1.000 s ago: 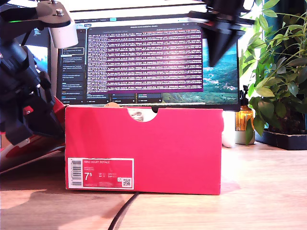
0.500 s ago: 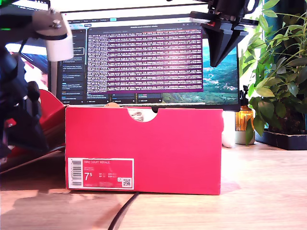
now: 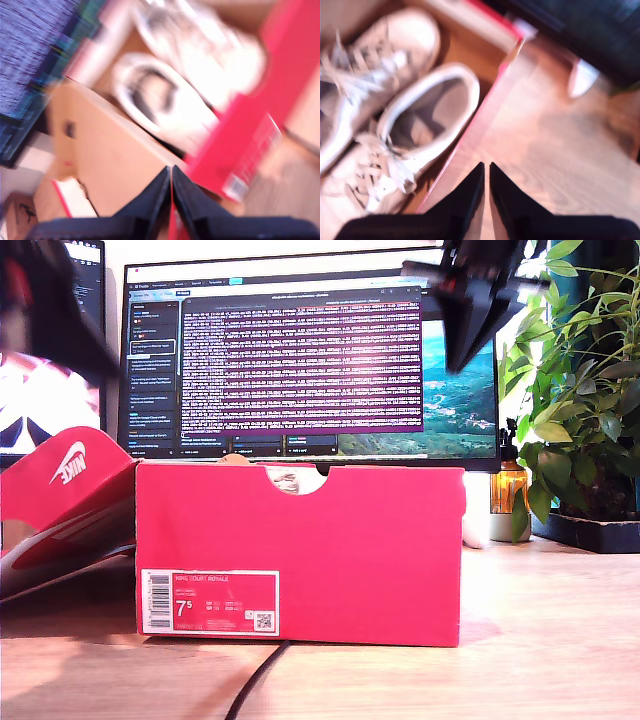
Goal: Pack the white shoes by picking the first shoe and placing it inside the red shoebox, left side, then picking and rotating the second shoe and placing it in the shoebox
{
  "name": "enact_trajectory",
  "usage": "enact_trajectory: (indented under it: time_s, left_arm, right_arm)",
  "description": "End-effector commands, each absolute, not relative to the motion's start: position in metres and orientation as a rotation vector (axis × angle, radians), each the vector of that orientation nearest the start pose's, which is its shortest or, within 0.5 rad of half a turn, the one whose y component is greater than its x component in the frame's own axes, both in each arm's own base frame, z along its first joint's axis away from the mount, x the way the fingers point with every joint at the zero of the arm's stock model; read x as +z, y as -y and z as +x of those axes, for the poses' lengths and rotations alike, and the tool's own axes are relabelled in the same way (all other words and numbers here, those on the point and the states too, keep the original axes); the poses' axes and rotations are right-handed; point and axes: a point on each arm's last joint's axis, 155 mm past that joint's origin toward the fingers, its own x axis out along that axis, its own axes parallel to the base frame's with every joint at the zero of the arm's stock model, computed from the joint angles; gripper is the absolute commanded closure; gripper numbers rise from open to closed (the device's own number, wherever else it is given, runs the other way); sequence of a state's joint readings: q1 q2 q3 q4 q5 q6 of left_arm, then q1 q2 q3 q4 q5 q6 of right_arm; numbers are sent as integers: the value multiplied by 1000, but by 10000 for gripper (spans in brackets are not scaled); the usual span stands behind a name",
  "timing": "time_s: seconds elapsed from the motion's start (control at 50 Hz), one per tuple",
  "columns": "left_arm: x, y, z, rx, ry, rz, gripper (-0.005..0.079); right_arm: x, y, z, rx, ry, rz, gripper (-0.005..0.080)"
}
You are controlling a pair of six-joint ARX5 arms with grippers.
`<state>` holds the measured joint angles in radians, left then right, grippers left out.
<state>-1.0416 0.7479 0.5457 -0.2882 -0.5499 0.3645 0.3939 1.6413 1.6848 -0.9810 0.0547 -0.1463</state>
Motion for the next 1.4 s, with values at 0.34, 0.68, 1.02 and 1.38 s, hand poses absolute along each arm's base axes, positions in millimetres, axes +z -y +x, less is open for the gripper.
enact_trajectory:
  time_s: [0.34, 0.68, 1.02, 1.38]
  left_arm:
    - [228, 160, 240, -402, -188, 441, 760]
    - [233, 128, 276, -400, -191, 284, 760]
    - [210, 108, 289, -385, -184, 212, 760]
    - [189, 90, 295, -317, -118, 120, 760]
  right_arm:
    - [233, -121, 338, 355, -778, -301, 765]
    - [224, -108, 323, 332, -605, -282, 765]
    - [191, -36, 341, 69, -469, -212, 765]
    - [186, 13, 352, 4, -331, -125, 765]
